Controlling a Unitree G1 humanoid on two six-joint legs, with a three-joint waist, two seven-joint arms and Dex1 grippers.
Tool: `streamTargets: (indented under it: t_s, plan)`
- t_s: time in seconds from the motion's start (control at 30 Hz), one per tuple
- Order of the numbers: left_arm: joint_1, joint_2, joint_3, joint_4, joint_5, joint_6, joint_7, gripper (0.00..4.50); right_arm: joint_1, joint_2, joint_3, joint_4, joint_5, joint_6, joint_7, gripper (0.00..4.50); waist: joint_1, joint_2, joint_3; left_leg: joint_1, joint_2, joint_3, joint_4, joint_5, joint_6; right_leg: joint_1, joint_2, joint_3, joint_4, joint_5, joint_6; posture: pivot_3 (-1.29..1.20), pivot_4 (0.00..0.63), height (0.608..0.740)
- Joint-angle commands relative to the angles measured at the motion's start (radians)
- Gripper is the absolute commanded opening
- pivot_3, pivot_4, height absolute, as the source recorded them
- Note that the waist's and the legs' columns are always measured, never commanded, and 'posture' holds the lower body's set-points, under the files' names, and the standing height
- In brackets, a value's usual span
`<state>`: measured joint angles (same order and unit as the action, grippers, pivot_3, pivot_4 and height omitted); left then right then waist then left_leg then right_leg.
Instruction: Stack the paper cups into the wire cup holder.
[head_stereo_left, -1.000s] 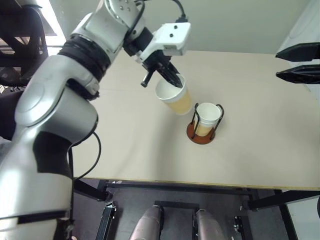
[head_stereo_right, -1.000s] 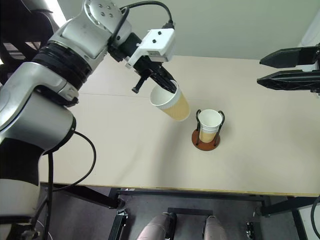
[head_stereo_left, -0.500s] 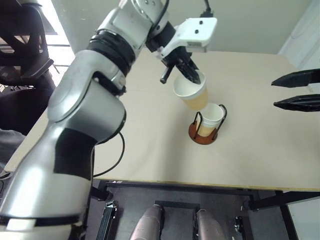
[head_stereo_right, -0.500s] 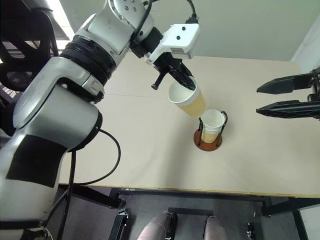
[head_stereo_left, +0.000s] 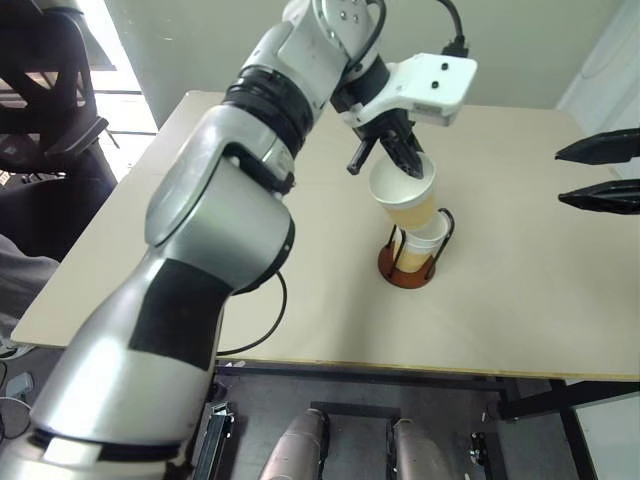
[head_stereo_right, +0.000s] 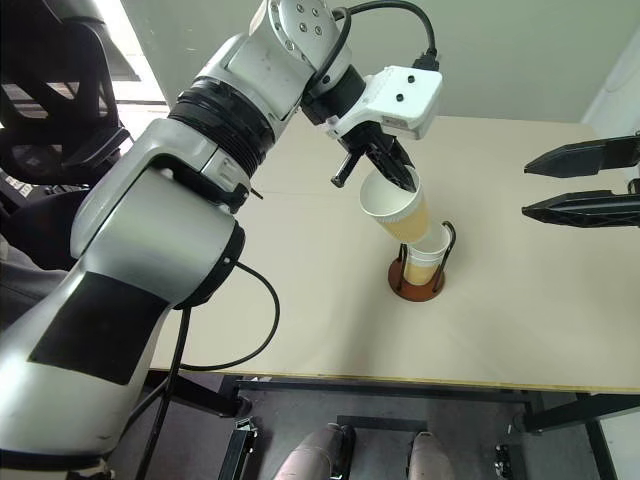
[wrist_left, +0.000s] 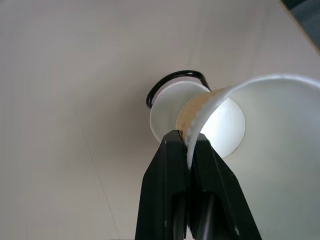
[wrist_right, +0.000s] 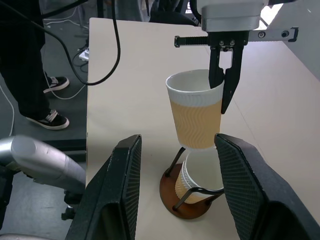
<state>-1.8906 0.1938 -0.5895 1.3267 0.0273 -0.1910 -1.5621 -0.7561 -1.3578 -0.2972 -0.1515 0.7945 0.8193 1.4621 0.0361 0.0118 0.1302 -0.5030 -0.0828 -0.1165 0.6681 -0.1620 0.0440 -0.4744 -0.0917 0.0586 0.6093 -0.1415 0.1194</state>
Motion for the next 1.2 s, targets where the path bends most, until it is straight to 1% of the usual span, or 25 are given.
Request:
streamTargets:
  t_s: [0.03, 0.27, 0.4, 0.67, 0.83, 1.0, 1.2]
  plan:
    - [0.008, -0.017, 0.045, 0.005, 0.069, -0.014, 0.045, 0.05, 0.009, -0.026, -0.065, -0.012, 0.016, -0.006, -0.005, 2.29, 0.001, 0.000, 0.000, 0.000, 0.000, 0.000, 0.000, 0.000, 0.000, 0.000, 0.000, 0.000, 0.000, 0.000, 0.000, 0.00, 0.150, 0.740]
    - [0.014, -0.046, 0.107, 0.011, 0.152, -0.017, 0.105, 0.05, 0.020, -0.038, -0.083, -0.034, 0.028, 0.002, -0.020, 2.29, 0.002, 0.000, 0.000, 0.000, -0.002, 0.001, 0.000, 0.000, 0.002, 0.000, -0.001, 0.001, 0.000, 0.001, 0.001, 0.00, 0.150, 0.740]
    - [-0.010, -0.043, 0.150, 0.009, 0.171, -0.023, 0.089, 0.05, 0.010, -0.059, -0.085, -0.026, 0.036, 0.010, -0.024, 2.29, 0.002, 0.000, 0.000, 0.000, -0.003, 0.002, 0.000, 0.000, 0.002, 0.000, -0.002, 0.001, 0.000, 0.001, 0.001, 0.00, 0.150, 0.740]
    - [-0.028, -0.057, 0.208, 0.015, 0.213, -0.004, 0.139, 0.05, 0.021, -0.066, -0.086, -0.035, 0.042, 0.007, -0.037, 2.29, 0.001, 0.000, 0.000, 0.000, -0.003, 0.002, 0.000, -0.001, 0.003, 0.000, -0.002, 0.002, 0.000, 0.001, 0.002, 0.00, 0.150, 0.740]
    - [-0.010, -0.073, 0.215, 0.018, 0.240, -0.002, 0.171, 0.05, 0.023, -0.058, -0.083, -0.054, 0.051, 0.014, -0.058, 2.29, 0.001, 0.000, 0.000, 0.000, -0.003, 0.003, 0.000, 0.000, 0.003, -0.001, -0.002, 0.002, 0.000, 0.001, 0.003, 0.00, 0.150, 0.740]
    - [0.024, -0.096, 0.210, 0.024, 0.277, 0.001, 0.259, 0.05, 0.020, -0.054, -0.082, -0.070, 0.068, 0.030, -0.084, 2.29, 0.001, 0.000, 0.000, 0.000, -0.003, 0.003, 0.000, 0.000, 0.003, 0.000, -0.002, 0.002, 0.000, 0.001, 0.003, 0.00, 0.150, 0.740]
    - [0.047, -0.117, 0.217, 0.028, 0.302, 0.002, 0.288, 0.05, 0.022, -0.058, -0.084, -0.069, 0.075, 0.036, -0.094, 2.29, 0.001, 0.000, 0.000, 0.000, -0.003, 0.005, 0.001, 0.000, 0.004, -0.001, -0.002, 0.003, 0.000, 0.003, 0.006, 0.00, 0.150, 0.740]
